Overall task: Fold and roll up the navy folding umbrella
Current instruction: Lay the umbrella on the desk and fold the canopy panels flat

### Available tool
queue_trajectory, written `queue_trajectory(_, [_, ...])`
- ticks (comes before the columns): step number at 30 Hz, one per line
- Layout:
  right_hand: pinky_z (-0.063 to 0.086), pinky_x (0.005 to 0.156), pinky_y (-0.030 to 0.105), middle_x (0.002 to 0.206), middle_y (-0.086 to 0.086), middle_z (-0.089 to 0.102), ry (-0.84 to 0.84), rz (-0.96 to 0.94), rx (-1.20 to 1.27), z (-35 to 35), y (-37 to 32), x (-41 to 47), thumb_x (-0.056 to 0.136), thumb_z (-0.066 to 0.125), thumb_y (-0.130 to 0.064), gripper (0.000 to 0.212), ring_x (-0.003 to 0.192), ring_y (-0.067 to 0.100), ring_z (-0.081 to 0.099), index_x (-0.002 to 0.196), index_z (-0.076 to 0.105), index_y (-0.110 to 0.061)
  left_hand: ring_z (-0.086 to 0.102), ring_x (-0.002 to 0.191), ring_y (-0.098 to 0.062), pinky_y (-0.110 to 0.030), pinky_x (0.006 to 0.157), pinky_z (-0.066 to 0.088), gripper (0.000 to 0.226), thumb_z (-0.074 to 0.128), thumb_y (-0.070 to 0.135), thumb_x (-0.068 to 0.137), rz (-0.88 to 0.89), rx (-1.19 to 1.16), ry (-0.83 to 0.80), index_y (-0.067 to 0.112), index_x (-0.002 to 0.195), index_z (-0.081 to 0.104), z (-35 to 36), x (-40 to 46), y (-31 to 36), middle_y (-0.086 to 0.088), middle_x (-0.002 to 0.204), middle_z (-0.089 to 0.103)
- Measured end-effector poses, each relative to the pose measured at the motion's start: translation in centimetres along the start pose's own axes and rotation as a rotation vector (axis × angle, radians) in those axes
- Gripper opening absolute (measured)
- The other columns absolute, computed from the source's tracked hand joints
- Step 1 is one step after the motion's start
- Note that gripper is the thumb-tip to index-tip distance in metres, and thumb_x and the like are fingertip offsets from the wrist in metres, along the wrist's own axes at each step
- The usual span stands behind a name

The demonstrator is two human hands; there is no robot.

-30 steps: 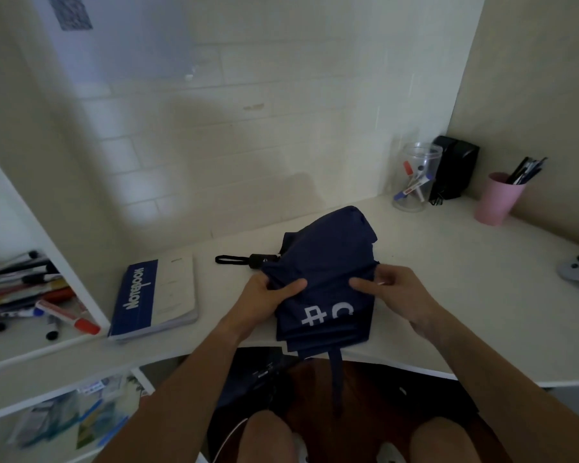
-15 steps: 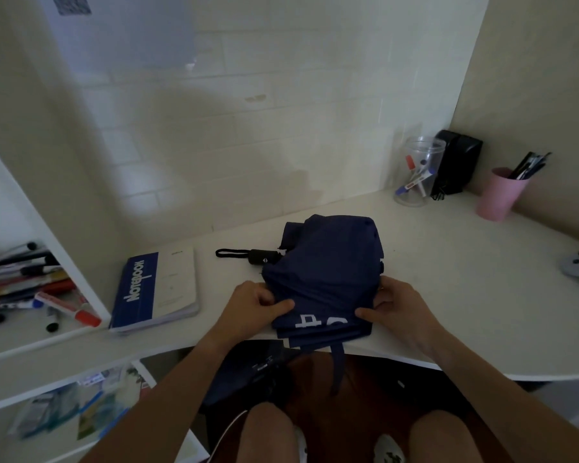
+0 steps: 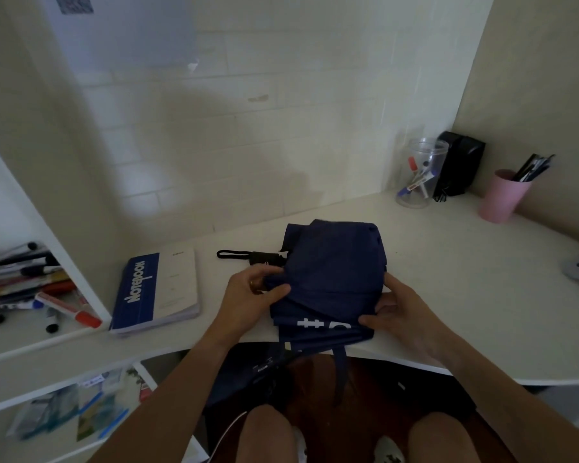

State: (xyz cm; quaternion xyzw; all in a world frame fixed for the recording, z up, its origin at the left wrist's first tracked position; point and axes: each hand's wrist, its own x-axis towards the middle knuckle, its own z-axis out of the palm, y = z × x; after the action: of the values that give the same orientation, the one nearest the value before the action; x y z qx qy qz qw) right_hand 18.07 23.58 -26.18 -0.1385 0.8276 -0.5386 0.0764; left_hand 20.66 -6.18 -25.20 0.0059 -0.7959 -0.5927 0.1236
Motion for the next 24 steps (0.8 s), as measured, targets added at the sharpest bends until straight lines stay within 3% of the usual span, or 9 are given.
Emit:
queue_trajectory(2, [0.06,0.086,0.042,0.084,0.007,0.075,0.001,-0.003,0.0,-0.4,-0.3,0.2,0.074,0.088,-0.023,0.067,0.083,0.023,0.073,0.131,0.055,-0.034,0.07,0.084,-0.012,-0.021,0.075,0.057,0.027,0.085,0.009,0.08,0.048,0.03,-0.007,0.015,0.104,0.077,0.1,-0.1,-0.2,0.004,0.093,0.078])
queue_trajectory(5, [0.056,0.078,0.028,0.097,-0.005,0.073,0.122,-0.079,-0.121,-0.7,-1.0,1.1,0.08,0.082,-0.033,0.04,0.083,0.012,0.071,0.116,0.064,-0.033,0.072,0.081,-0.016,-0.026,0.077,0.057,0.036,0.087,0.012,0.078,0.056,0.025,-0.019,0.021,0.108,0.071,0.0,-0.2,-0.7,-0.001,0.086,0.078])
queue_trajectory(8, [0.052,0.066,0.016,0.093,-0.003,0.073,0.29,-0.147,-0.168,-0.5,-1.2,1.7,0.082,0.081,-0.021,0.016,0.071,0.008,0.066,0.096,0.073,-0.02,0.069,0.074,-0.016,-0.018,0.07,0.052,0.05,0.087,0.016,0.078,0.094,0.09,-0.005,0.028,0.117,0.06,0.2,-0.8,-0.7,0.001,0.079,0.078])
queue_trajectory(10, [0.049,0.062,0.012,0.082,-0.004,0.074,0.271,-0.126,-0.231,-0.5,-0.8,1.5,0.08,0.083,-0.019,0.01,0.069,0.005,0.066,0.085,0.075,-0.016,0.067,0.069,-0.014,-0.018,0.065,0.052,0.056,0.087,0.02,0.078,0.132,0.167,0.039,0.028,0.122,0.053,0.4,-1.1,-0.8,0.005,0.078,0.077])
queue_trajectory(14, [0.048,0.065,0.022,0.072,-0.005,0.074,0.175,0.004,-0.254,-1.1,0.3,1.0,0.075,0.086,-0.021,0.011,0.063,0.002,0.064,0.076,0.076,-0.018,0.068,0.072,-0.007,-0.015,0.069,0.051,0.057,0.088,0.022,0.078,0.091,0.195,0.019,0.029,0.124,0.055,0.7,-1.6,-1.6,0.007,0.079,0.077])
queue_trajectory(17, [0.049,0.066,0.023,0.081,-0.008,0.073,0.196,-0.002,-0.24,-1.4,-0.6,0.7,0.071,0.089,-0.023,0.021,0.07,0.013,0.067,0.086,0.074,-0.021,0.068,0.081,0.001,-0.012,0.075,0.05,0.05,0.089,0.02,0.075,0.083,0.264,0.004,0.027,0.119,0.066,0.8,-1.6,-2.2,0.012,0.084,0.075])
queue_trajectory(21, [0.056,0.067,0.029,0.093,-0.008,0.073,0.347,-0.083,-0.046,-1.1,-3.2,0.7,0.069,0.091,-0.022,0.036,0.066,0.018,0.065,0.099,0.07,-0.021,0.057,0.094,-0.009,-0.026,0.081,0.048,0.04,0.088,0.024,0.074,0.25,0.509,0.072,0.027,0.111,0.072,1.4,-1.4,-2.3,0.012,0.097,0.067])
queue_trajectory(24, [0.055,0.057,0.026,0.083,-0.003,0.072,0.344,-0.109,0.126,-0.1,-4.3,0.7,0.074,0.087,-0.011,0.026,0.054,0.014,0.062,0.094,0.071,-0.016,0.052,0.098,-0.011,-0.025,0.082,0.044,0.044,0.086,0.019,0.073,0.327,0.564,0.12,0.023,0.114,0.07,1.8,-1.3,-2.2,0.008,0.102,0.06])
